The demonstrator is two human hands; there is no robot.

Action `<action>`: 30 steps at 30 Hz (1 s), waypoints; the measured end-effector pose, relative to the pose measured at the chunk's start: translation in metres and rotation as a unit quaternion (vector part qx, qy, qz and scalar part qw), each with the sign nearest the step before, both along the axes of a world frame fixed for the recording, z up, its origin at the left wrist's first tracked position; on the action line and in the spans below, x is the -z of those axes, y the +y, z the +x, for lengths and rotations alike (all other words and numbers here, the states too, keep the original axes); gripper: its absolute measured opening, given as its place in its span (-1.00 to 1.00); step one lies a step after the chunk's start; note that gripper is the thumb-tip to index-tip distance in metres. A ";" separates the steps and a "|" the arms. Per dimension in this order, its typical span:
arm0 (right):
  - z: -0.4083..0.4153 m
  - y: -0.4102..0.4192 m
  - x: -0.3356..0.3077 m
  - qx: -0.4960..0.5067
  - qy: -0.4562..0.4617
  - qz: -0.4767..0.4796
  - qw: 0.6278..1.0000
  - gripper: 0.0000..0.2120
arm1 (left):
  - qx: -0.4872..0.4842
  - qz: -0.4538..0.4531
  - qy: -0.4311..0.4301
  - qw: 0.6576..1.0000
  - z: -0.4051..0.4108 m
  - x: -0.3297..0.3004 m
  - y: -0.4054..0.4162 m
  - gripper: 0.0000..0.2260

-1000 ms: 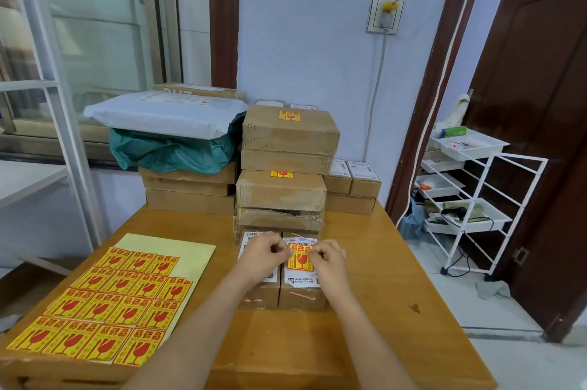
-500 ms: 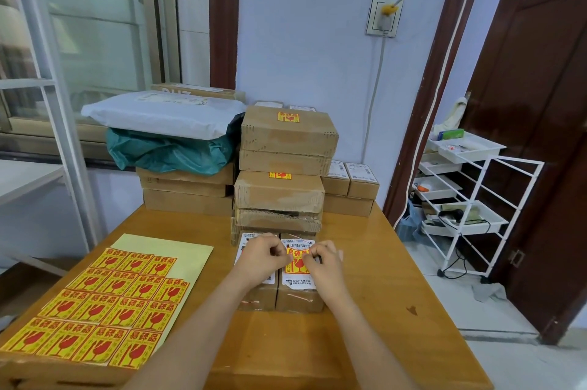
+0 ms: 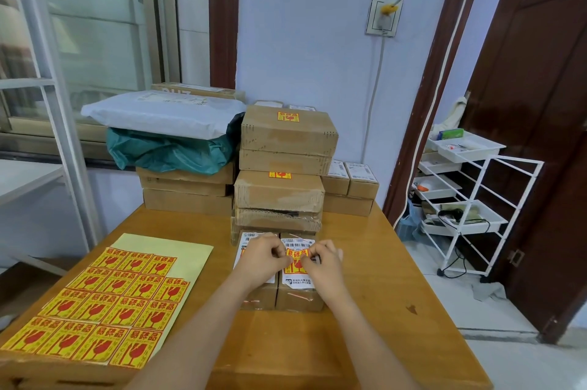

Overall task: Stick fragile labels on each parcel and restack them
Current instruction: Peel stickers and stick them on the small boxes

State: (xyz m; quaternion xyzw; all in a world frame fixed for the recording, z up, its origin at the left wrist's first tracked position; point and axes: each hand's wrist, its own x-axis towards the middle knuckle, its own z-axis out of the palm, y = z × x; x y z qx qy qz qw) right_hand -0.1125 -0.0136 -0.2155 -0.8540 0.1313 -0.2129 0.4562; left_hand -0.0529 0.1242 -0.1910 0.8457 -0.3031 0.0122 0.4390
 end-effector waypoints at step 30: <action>-0.002 0.001 0.000 -0.004 0.004 -0.031 0.999 -0.72 | -0.003 0.020 -0.013 1.000 0.001 0.005 -0.002 -0.72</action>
